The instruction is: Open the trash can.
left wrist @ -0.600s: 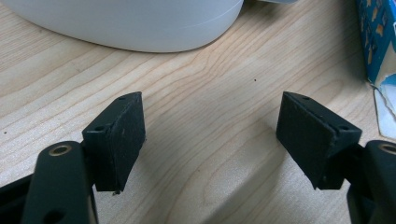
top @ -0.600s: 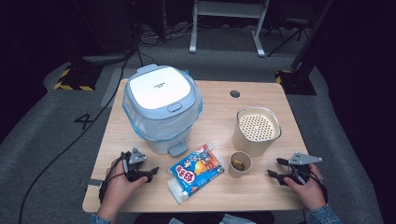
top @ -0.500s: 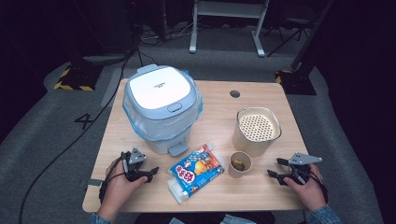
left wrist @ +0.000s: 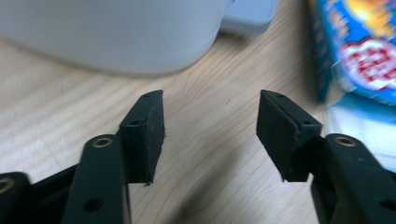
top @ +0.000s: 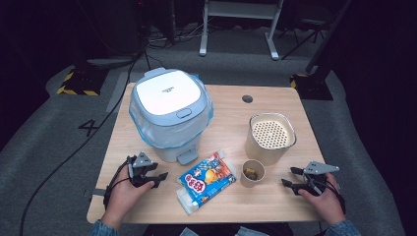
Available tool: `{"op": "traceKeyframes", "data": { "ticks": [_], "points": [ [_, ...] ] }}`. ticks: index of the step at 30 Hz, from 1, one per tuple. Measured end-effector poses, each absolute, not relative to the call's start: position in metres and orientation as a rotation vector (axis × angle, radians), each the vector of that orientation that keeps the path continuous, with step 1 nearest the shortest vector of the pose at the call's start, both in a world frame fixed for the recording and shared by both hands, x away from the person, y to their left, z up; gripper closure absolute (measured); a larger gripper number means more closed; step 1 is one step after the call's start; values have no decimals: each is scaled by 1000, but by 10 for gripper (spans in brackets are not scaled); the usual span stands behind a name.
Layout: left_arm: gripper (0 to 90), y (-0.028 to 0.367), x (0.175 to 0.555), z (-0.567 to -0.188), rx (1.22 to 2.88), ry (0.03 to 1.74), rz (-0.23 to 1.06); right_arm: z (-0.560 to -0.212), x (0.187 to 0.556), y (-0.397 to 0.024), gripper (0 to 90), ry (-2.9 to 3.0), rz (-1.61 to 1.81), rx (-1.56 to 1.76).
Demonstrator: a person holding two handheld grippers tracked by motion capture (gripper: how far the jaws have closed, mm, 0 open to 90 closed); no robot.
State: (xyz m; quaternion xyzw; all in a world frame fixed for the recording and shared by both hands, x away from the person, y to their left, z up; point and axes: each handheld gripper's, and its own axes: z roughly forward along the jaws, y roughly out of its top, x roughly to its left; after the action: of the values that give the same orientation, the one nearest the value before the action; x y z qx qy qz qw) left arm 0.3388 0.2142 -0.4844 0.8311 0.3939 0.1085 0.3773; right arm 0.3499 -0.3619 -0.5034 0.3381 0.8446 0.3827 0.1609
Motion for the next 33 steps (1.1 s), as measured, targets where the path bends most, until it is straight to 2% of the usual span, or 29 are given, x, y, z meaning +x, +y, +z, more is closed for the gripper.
{"op": "traceKeyframes", "data": {
  "ticks": [12, 17, 24, 30, 33],
  "points": [
    [608, 214, 337, -420, 2027, 907, 241, -503, 350, -362, 371, 2416, 1106, 966],
    [668, 214, 336, -395, 2016, 844, 263, -503, 350, -362, 382, 2415, 1108, 965],
    [796, 211, 335, -358, 1993, 762, 288, -503, 350, -362, 388, 2417, 1109, 960],
    [886, 209, 338, -339, 1964, 728, 288, -503, 350, -362, 388, 2417, 1109, 960],
    [899, 208, 340, -330, 1946, 717, 285, -503, 350, -363, 388, 2417, 1108, 959]
  ]
}}
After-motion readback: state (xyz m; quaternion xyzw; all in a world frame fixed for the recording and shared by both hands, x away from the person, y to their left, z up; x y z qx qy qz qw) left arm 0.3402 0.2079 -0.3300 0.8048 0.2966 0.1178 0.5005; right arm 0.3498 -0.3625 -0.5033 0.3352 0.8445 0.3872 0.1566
